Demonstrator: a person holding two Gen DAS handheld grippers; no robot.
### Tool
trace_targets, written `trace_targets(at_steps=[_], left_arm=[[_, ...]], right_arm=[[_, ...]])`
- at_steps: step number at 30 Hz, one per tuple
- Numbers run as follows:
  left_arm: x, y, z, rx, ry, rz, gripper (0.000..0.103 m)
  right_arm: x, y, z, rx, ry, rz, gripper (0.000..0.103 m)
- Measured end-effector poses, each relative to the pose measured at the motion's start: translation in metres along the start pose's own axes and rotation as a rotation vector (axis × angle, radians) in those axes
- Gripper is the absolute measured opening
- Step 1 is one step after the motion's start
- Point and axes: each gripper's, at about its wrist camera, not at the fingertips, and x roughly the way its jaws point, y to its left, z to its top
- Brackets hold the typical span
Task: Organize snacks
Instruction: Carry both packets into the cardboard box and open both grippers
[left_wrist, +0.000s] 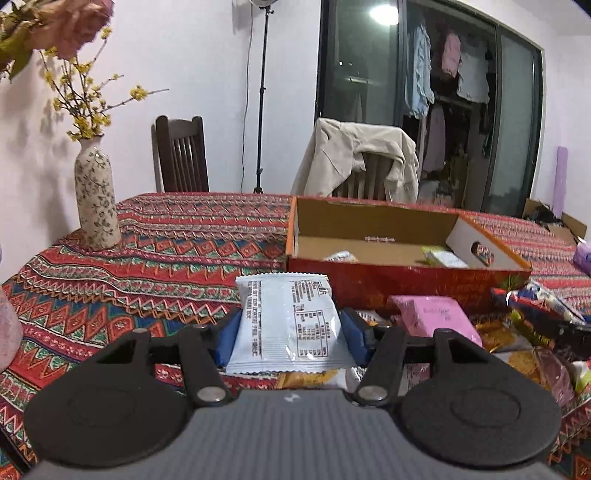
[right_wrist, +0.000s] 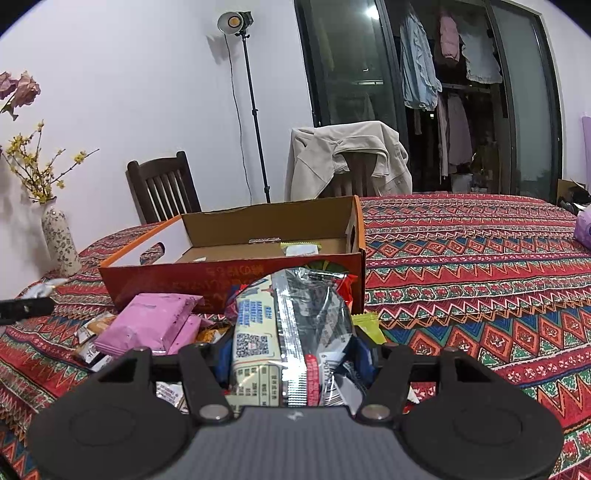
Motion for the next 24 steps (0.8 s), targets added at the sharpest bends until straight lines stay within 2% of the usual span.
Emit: trace_targets(at_steps=[11,24], left_arm=[[-0.007,0.006,0.006,-0.024,-0.036,-0.007,0.059],[-0.009,-0.005,0.015,-0.019,-0.066,-0.044,0.059]], right_arm=[[-0.010,0.000,0.001,-0.010,-0.013,0.001,0.061],[-0.017,0.006,0.009,-0.020,-0.043,0.006,0.060]])
